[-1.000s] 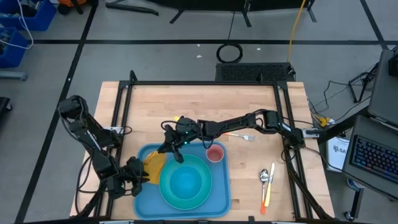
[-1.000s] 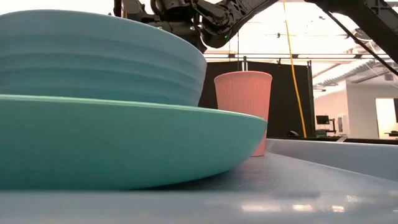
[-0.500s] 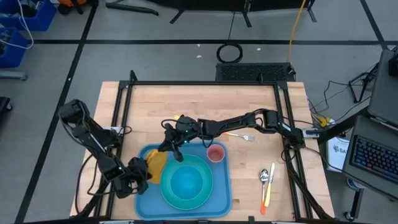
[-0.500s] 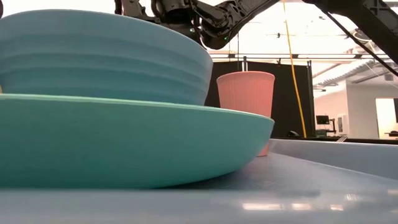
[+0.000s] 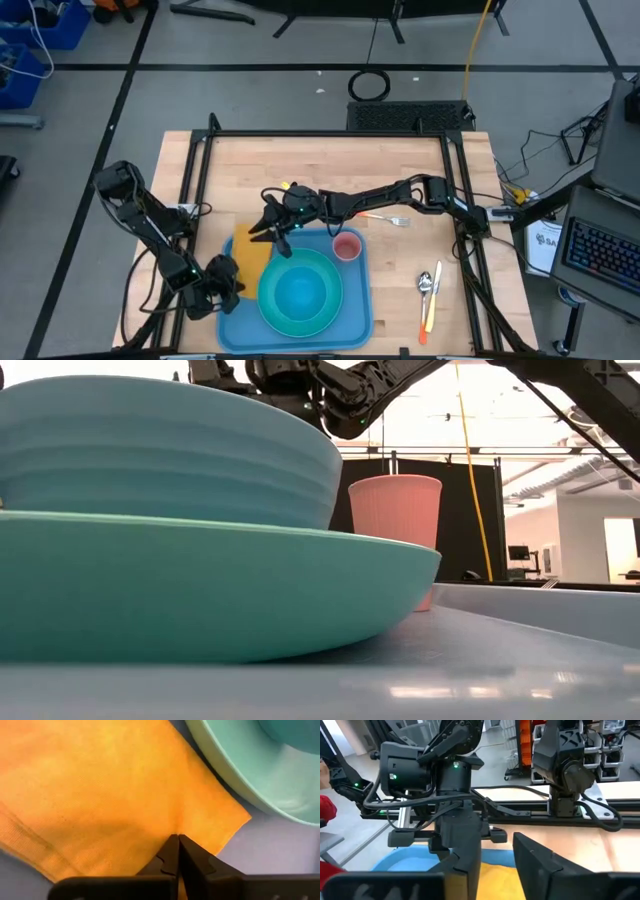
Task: Set up tray
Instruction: Put the yellow table napkin on the serving tray to the left of the light blue plate, then adjust the light blue plate on the serving tray
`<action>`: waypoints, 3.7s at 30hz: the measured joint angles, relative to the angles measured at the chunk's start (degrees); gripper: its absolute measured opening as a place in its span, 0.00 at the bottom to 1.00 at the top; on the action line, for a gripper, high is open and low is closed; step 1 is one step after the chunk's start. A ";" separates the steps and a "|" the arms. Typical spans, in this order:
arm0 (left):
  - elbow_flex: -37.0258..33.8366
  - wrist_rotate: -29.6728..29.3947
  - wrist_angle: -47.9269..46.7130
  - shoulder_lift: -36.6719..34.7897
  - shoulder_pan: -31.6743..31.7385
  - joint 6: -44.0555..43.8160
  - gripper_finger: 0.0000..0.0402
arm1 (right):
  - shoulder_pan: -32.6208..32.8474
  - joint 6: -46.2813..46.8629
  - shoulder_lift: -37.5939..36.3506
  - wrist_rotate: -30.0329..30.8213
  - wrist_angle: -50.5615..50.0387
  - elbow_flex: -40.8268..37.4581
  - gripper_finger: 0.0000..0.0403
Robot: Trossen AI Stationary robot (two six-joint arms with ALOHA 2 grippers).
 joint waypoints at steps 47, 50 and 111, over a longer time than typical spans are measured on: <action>0.01 4.54 5.42 -0.08 1.18 15.22 0.06 | 9.68 -14.52 -11.68 -4.23 -6.87 0.02 0.35; 0.14 5.57 5.70 0.77 1.18 11.21 0.06 | 9.92 -15.62 -11.77 -2.43 -8.74 0.02 0.35; 0.00 -2.24 14.66 -6.52 1.48 32.67 0.06 | 25.36 -16.40 -20.79 37.83 -46.62 -0.02 0.35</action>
